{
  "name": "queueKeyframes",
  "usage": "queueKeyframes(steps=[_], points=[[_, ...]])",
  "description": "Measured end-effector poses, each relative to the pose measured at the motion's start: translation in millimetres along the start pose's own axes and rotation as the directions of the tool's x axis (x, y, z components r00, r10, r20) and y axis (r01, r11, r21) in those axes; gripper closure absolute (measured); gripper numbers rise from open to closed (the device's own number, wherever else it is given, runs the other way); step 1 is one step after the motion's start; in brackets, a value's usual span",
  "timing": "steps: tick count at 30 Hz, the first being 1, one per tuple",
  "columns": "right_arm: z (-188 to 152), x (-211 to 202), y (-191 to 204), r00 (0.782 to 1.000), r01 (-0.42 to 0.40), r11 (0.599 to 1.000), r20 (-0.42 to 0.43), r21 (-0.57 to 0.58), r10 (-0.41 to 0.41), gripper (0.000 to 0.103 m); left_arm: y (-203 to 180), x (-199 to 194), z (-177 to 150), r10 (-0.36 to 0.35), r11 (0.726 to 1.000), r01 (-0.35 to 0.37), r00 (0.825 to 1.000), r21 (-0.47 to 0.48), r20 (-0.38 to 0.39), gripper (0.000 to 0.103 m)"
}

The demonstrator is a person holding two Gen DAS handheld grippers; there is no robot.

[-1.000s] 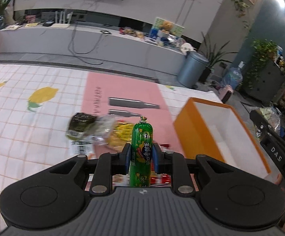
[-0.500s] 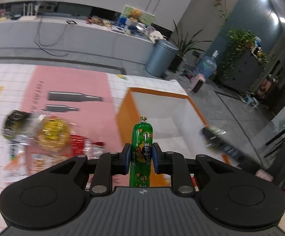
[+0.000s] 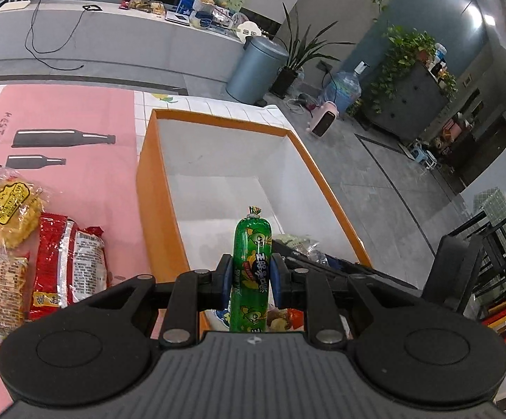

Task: Organize snacks
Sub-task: 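Lift both snacks and carry them over the orange box, then open the right gripper to drop the nut-cake bag while the left lowers the sausage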

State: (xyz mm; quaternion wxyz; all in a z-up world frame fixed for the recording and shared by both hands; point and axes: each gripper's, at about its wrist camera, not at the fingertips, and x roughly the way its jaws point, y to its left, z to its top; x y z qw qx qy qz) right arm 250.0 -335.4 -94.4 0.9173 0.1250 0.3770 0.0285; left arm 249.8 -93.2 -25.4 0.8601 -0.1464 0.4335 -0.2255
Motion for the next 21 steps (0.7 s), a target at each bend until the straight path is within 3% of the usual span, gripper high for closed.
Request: queueKeyframes(steps=[5, 12, 16, 21], points=[[-5, -2, 4, 1.0, 0.024, 1.0, -0.003, 0.019, -0.024, 0.045, -3, -7, -3, 0.02, 1.0, -0.02, 1.0, 0.008, 0.018, 0.079], [-3, -9, -3, 0.999, 0.022, 0.994, 0.038, 0.106, -0.026, 0.045, -8, -15, -4, 0.029, 1.0, -0.029, 0.999, 0.003, 0.033, 0.079], [-3, -24, -16, 0.995, -0.011, 0.983, 0.102, 0.184, -0.008, 0.046, -10, -16, -3, 0.024, 1.0, -0.024, 0.999, 0.003, 0.039, 0.079], [-3, -52, -14, 0.969, 0.065, 0.983, 0.222, 0.174, -0.103, 0.036, -11, -11, -3, -0.019, 1.0, 0.019, 1.0, -0.012, 0.016, 0.079]])
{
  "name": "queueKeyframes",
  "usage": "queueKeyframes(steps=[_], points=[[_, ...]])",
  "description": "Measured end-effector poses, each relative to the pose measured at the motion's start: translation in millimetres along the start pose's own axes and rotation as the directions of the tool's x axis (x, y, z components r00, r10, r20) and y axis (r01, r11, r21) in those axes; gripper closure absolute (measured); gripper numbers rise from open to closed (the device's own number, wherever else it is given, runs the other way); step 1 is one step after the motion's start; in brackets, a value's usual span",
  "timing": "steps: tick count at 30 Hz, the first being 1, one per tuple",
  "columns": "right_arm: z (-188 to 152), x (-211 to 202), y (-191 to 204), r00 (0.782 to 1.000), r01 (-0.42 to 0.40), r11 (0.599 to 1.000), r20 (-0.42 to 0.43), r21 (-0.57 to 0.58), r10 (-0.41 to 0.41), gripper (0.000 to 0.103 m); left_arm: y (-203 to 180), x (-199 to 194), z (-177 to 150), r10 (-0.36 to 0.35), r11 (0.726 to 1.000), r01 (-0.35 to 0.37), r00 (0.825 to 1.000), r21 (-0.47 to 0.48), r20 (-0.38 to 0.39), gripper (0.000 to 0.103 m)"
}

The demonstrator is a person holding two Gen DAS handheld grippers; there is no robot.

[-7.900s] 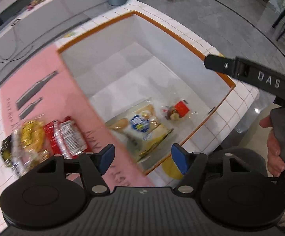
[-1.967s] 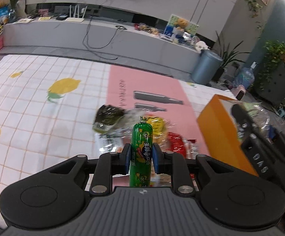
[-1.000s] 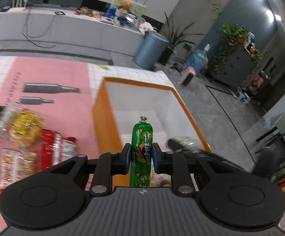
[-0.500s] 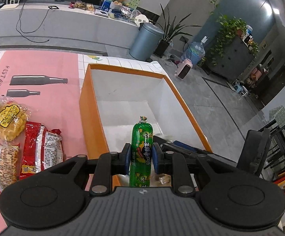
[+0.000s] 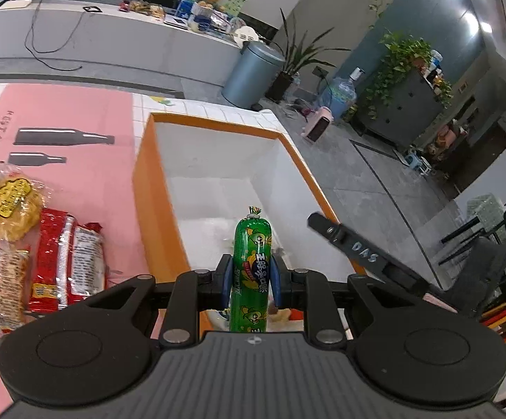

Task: Organize snacks
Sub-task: 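Open the right gripper to drop the nut-cake bag while the left lowers the sausage, then open the left gripper to release the green sausage into the box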

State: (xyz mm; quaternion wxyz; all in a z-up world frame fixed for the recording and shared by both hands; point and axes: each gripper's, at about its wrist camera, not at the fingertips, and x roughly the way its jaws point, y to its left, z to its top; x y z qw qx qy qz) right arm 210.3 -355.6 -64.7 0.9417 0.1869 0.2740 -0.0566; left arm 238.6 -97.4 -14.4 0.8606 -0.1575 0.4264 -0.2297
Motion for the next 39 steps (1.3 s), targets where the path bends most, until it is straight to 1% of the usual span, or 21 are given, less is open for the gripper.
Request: queueKeyframes(steps=[3, 5, 9, 13, 15, 18, 21, 25, 27, 29, 30, 31, 33, 37, 39], points=[[3, -9, -9, 0.999, -0.011, 0.999, 0.042, 0.04, 0.01, 0.037, -5, 10, 1, 0.002, 1.0, -0.002, 1.0, 0.01, -0.011, 0.079], [3, -11, -15, 0.998, 0.021, 0.997, 0.056, 0.071, -0.025, 0.036, -7, 18, 3, -0.002, 1.0, 0.002, 1.0, 0.006, -0.024, 0.079], [4, -12, -35, 0.995, 0.086, 0.983, 0.029, 0.161, -0.092, 0.036, -16, 40, 6, -0.013, 1.0, 0.013, 0.998, -0.004, -0.061, 0.079], [4, -11, -53, 0.995, 0.094, 0.965, 0.006, 0.244, -0.098, 0.036, -28, 66, 8, -0.023, 1.0, 0.025, 0.994, 0.013, -0.103, 0.079], [6, -11, -56, 0.995, 0.098, 0.961, 0.006, 0.257, -0.103, 0.036, -34, 78, 6, -0.016, 1.0, 0.018, 0.992, 0.017, -0.126, 0.079], [7, -8, -59, 0.994, 0.107, 0.957, -0.007, 0.268, -0.11, 0.036, -36, 98, 3, 0.028, 1.0, -0.028, 0.986, -0.001, -0.164, 0.079], [6, -7, -62, 0.994, 0.105, 0.954, -0.017, 0.281, -0.105, 0.036, -37, 113, 0, 0.058, 0.998, -0.059, 0.977, 0.001, -0.205, 0.079], [6, -8, -65, 0.994, 0.104, 0.95, -0.013, 0.293, -0.104, 0.036, -30, 122, -5, 0.038, 0.997, -0.053, 0.962, -0.05, -0.269, 0.079], [6, -7, -65, 0.994, 0.107, 0.949, -0.017, 0.297, -0.107, 0.036, -29, 126, -7, 0.055, 0.996, -0.071, 0.956, -0.046, -0.288, 0.078], [6, -7, -66, 0.994, 0.109, 0.947, -0.021, 0.302, -0.107, 0.036, -31, 128, -9, 0.075, 0.996, -0.086, 0.953, -0.024, -0.293, 0.077], [6, -7, -65, 0.994, 0.108, 0.947, -0.022, 0.303, -0.107, 0.036, -33, 126, -8, 0.082, 0.996, -0.091, 0.954, -0.016, -0.29, 0.073], [6, -7, -65, 0.994, 0.107, 0.947, -0.021, 0.302, -0.106, 0.036, -33, 123, -9, 0.085, 0.996, -0.093, 0.955, -0.012, -0.285, 0.065], [6, -7, -64, 0.994, 0.104, 0.95, -0.02, 0.296, -0.103, 0.036, -35, 118, -7, 0.088, 0.996, -0.094, 0.958, -0.006, -0.274, 0.056], [4, -7, -61, 0.995, 0.096, 0.958, -0.029, 0.272, -0.091, 0.036, -36, 109, -8, 0.105, 0.994, -0.11, 0.961, -0.003, -0.255, 0.048], [4, -7, -57, 0.995, 0.097, 0.963, -0.031, 0.252, -0.092, 0.036, -38, 105, -8, 0.112, 0.993, -0.115, 0.962, 0.003, -0.251, 0.048]])
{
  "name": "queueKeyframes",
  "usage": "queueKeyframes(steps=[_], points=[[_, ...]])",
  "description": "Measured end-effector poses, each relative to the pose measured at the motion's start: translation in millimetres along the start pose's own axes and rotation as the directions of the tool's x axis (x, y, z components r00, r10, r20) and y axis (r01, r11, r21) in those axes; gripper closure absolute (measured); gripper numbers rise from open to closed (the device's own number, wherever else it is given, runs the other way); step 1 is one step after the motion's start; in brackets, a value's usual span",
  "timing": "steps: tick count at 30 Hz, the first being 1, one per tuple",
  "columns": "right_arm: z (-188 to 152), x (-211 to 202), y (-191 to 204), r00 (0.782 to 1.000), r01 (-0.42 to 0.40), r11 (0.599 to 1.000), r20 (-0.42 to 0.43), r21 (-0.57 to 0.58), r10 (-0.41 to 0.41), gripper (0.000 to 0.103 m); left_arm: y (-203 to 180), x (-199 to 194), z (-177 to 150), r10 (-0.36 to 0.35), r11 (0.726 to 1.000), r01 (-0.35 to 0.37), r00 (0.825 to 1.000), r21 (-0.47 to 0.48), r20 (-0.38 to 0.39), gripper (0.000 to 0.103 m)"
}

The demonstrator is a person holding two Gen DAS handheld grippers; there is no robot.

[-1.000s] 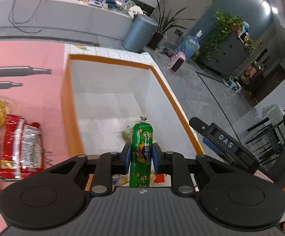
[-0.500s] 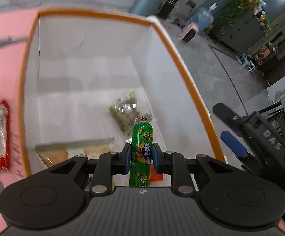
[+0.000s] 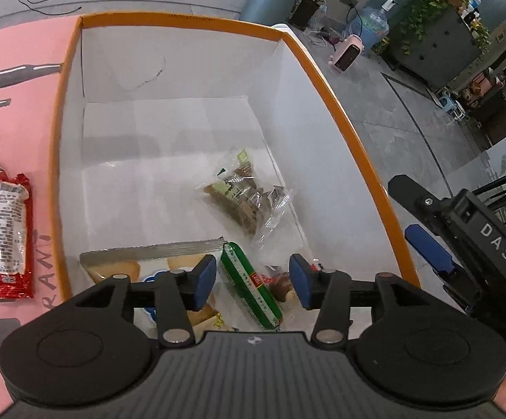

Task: Organize snacks
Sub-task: 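Open the left gripper to release the green sausage into the box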

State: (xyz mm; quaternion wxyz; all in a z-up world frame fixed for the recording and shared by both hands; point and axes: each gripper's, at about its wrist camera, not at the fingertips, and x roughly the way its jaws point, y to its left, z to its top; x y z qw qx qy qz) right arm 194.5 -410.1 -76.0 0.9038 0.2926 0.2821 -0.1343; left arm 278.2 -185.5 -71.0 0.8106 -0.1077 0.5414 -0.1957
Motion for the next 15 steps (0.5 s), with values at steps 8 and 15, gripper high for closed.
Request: queueKeyframes(steps=[8, 15], points=[[-3, 2, 7, 0.999, 0.04, 0.998, -0.007, -0.053, -0.041, 0.036, -10, -13, -1, 0.019, 0.998, -0.021, 0.999, 0.053, 0.042, 0.044], [-5, -2, 13, 0.999, 0.038, 0.996, -0.02, -0.086, -0.04, 0.036, -10, -30, -9, 0.03, 0.995, -0.036, 0.997, 0.093, 0.071, 0.042]])
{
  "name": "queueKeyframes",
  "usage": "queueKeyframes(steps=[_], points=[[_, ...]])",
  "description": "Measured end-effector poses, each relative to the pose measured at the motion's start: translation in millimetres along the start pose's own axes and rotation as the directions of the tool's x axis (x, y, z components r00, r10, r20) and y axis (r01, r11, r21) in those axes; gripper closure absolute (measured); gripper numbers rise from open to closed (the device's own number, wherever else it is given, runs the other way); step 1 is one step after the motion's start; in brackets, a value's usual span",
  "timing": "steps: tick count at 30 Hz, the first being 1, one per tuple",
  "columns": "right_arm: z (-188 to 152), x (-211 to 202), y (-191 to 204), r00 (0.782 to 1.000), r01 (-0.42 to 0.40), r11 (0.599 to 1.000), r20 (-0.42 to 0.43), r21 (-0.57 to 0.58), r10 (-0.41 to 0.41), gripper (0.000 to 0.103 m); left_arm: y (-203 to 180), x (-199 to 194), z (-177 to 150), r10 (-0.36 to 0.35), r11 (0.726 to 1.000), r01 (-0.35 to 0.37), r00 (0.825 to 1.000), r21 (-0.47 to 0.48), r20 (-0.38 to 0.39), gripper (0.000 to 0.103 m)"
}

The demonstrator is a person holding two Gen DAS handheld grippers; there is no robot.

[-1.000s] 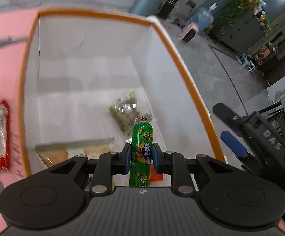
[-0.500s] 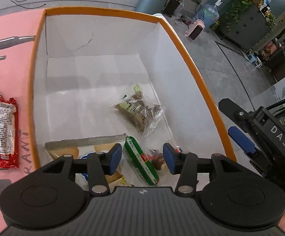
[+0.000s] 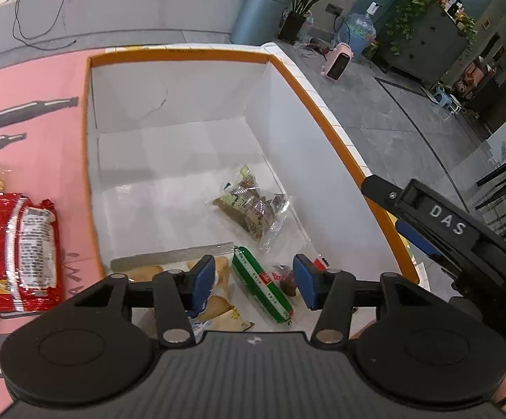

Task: Organize snacks
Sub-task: 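Open the left gripper to release the green sausage into the box, then move both grippers back over the snack pile beside the box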

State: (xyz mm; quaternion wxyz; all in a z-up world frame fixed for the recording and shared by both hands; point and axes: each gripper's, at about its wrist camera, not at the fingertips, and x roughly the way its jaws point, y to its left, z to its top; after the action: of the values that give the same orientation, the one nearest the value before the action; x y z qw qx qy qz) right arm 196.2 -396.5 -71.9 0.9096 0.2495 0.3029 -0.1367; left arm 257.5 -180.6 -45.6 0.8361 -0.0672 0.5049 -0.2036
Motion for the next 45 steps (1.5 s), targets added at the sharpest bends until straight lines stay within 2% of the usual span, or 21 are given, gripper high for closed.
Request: queueKeyframes(steps=[3, 6, 9, 12, 20, 23, 25, 29, 32, 38, 45], points=[[-2, -6, 10, 1.0, -0.012, 0.998, -0.012, -0.069, 0.011, 0.036, 2, -13, -4, 0.029, 1.0, -0.029, 0.999, 0.004, 0.022, 0.042], [-4, -16, 24, 0.999, -0.037, 0.985, -0.014, -0.167, 0.035, 0.036, 7, -27, -9, 0.019, 1.0, -0.02, 0.999, 0.009, 0.035, 0.041], [-6, -21, 33, 0.997, -0.069, 0.975, -0.044, -0.212, 0.061, 0.036, 12, -39, -12, 0.025, 1.0, -0.025, 0.998, 0.002, 0.056, 0.041], [-11, -25, 44, 0.991, -0.116, 0.967, -0.087, -0.229, 0.099, 0.036, 18, -51, -14, 0.044, 0.999, -0.044, 0.996, -0.007, 0.074, 0.041], [-20, -36, 71, 0.979, -0.171, 0.959, -0.152, -0.227, 0.139, 0.036, 46, -86, -22, 0.102, 0.994, -0.097, 0.989, -0.045, 0.11, 0.041], [-25, -42, 87, 0.976, -0.177, 0.955, -0.171, -0.239, 0.138, 0.028, 58, -103, -27, 0.121, 0.992, -0.114, 0.985, -0.06, 0.123, 0.041], [-29, -48, 99, 0.971, -0.197, 0.946, -0.187, -0.256, 0.152, 0.028, 67, -114, -31, 0.135, 0.989, -0.126, 0.982, -0.077, 0.134, 0.041], [-39, -57, 123, 0.952, -0.259, 0.926, -0.235, -0.275, 0.196, 0.028, 89, -134, -36, 0.16, 0.984, -0.144, 0.976, -0.11, 0.151, 0.041], [-48, -59, 140, 0.93, -0.296, 0.913, -0.302, -0.28, 0.209, 0.028, 107, -148, -42, 0.181, 0.978, -0.158, 0.969, -0.139, 0.169, 0.041], [-70, -64, 173, 0.893, -0.371, 0.866, -0.385, -0.336, 0.234, 0.028, 146, -172, -57, 0.229, 0.958, -0.184, 0.953, -0.218, 0.2, 0.04], [-105, -52, 210, 0.845, -0.42, 0.826, -0.493, -0.376, 0.206, 0.026, 198, -169, -79, 0.299, 0.927, -0.256, 0.946, -0.275, 0.127, 0.04]])
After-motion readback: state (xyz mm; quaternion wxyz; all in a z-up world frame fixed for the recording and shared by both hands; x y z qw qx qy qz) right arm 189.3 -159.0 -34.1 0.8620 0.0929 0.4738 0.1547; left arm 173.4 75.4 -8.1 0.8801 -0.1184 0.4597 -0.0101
